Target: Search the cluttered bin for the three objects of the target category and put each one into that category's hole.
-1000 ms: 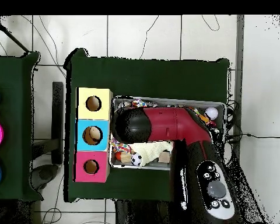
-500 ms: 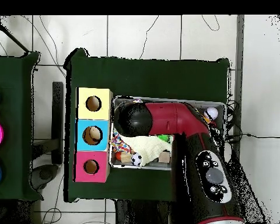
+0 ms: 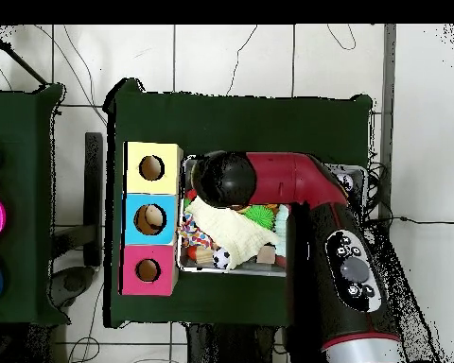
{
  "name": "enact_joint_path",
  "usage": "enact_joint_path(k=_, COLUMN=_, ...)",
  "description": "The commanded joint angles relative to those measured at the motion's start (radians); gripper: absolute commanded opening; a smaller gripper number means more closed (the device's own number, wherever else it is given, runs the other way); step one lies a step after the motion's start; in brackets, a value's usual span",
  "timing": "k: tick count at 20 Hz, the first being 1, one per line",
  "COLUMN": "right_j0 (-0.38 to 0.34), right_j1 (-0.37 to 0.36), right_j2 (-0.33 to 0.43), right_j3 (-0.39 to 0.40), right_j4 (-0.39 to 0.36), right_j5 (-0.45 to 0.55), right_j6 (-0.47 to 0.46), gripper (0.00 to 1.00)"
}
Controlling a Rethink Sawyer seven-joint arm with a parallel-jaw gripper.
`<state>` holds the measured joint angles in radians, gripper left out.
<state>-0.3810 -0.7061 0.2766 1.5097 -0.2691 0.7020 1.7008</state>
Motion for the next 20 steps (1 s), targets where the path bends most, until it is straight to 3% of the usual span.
enact_joint_path(k=1, right_j0=-0.045, right_j1=0.086, right_j2=-0.004, right_j3=-0.007, right_j4=-0.014, right_j5=0.017, right_j6=0.027, gripper=1.0)
enact_joint_path(k=12, right_j0=-0.033, right_j1=0.11, right_j2=-0.027, right_j3=0.047, right_j4=-0.029, right_j5=-0.045, right_j6=0.08, gripper=1.0)
enact_joint_path(k=20, right_j0=-0.016, right_j1=0.171, right_j2=-0.037, right_j3=0.002, right_j4=-0.043, right_j5=-0.081, right_j6=0.096, gripper=1.0)
